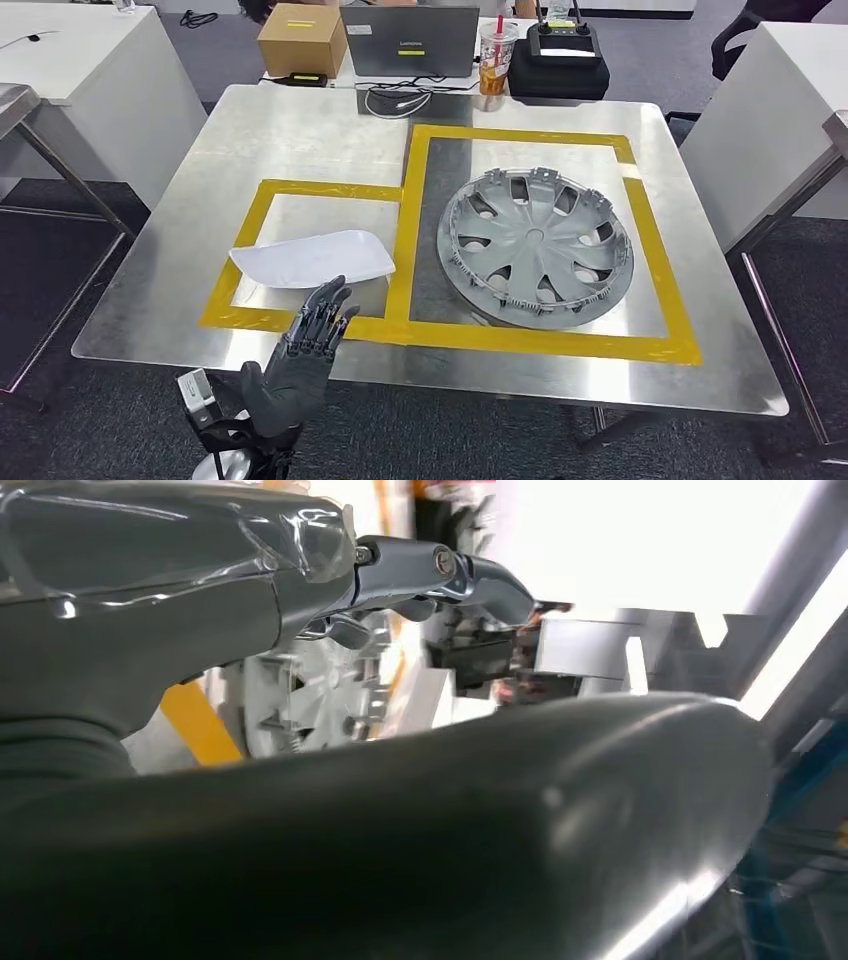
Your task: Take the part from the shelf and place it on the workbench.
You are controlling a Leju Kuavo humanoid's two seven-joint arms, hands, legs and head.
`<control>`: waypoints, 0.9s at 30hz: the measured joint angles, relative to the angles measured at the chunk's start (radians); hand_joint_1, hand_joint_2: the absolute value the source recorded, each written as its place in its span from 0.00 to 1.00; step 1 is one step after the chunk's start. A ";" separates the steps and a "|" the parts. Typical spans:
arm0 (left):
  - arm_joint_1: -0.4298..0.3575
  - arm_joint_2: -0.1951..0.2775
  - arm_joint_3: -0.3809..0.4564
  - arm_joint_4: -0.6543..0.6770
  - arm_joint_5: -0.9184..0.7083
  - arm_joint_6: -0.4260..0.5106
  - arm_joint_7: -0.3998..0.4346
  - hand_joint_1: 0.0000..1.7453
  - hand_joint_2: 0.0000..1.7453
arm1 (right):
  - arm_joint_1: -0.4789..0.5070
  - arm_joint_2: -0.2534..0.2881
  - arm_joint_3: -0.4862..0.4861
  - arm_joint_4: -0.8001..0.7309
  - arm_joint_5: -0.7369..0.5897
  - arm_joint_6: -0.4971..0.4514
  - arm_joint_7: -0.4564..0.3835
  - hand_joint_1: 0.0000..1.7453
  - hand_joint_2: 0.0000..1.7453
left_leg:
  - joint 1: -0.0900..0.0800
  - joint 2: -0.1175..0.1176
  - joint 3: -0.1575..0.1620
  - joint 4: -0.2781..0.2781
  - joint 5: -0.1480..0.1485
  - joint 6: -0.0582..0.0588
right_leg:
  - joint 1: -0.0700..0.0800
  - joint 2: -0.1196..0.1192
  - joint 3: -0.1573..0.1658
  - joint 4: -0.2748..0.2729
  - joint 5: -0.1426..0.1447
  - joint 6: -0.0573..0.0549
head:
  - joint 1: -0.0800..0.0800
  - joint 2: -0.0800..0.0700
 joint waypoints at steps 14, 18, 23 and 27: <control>-0.011 -0.002 0.004 -0.012 -0.009 0.000 -0.003 0.00 0.00 | -0.011 0.004 -0.013 0.000 -0.010 -0.002 0.003 0.00 0.00 | -0.024 0.010 -0.149 0.007 0.143 0.048 | 0.015 -0.001 0.144 0.029 -0.153 -0.002 | 0.002 0.000; -0.013 -0.002 0.005 -0.012 -0.009 0.000 -0.004 0.00 0.00 | -0.013 0.007 -0.014 0.000 -0.015 -0.004 0.003 0.00 0.00 | -0.022 0.008 -0.163 0.014 0.155 0.025 | 0.015 -0.002 0.149 -0.017 -0.141 -0.027 | 0.004 0.000; -0.013 -0.001 0.009 -0.012 -0.009 0.000 -0.004 0.00 0.00 | -0.012 0.011 -0.017 0.000 -0.019 -0.005 0.004 0.00 0.00 | 0.000 0.005 -0.221 0.245 -0.033 -0.013 | 0.007 -0.007 0.096 -0.019 -0.087 -0.043 | 0.004 0.000; -0.013 0.000 0.009 -0.012 -0.009 0.000 -0.004 0.00 0.00 | -0.010 0.012 -0.018 0.000 -0.020 -0.005 0.004 0.00 0.00 | 0.015 0.005 -0.107 0.177 0.027 -0.020 | 0.005 -0.005 0.052 -0.015 -0.050 -0.029 | 0.003 0.000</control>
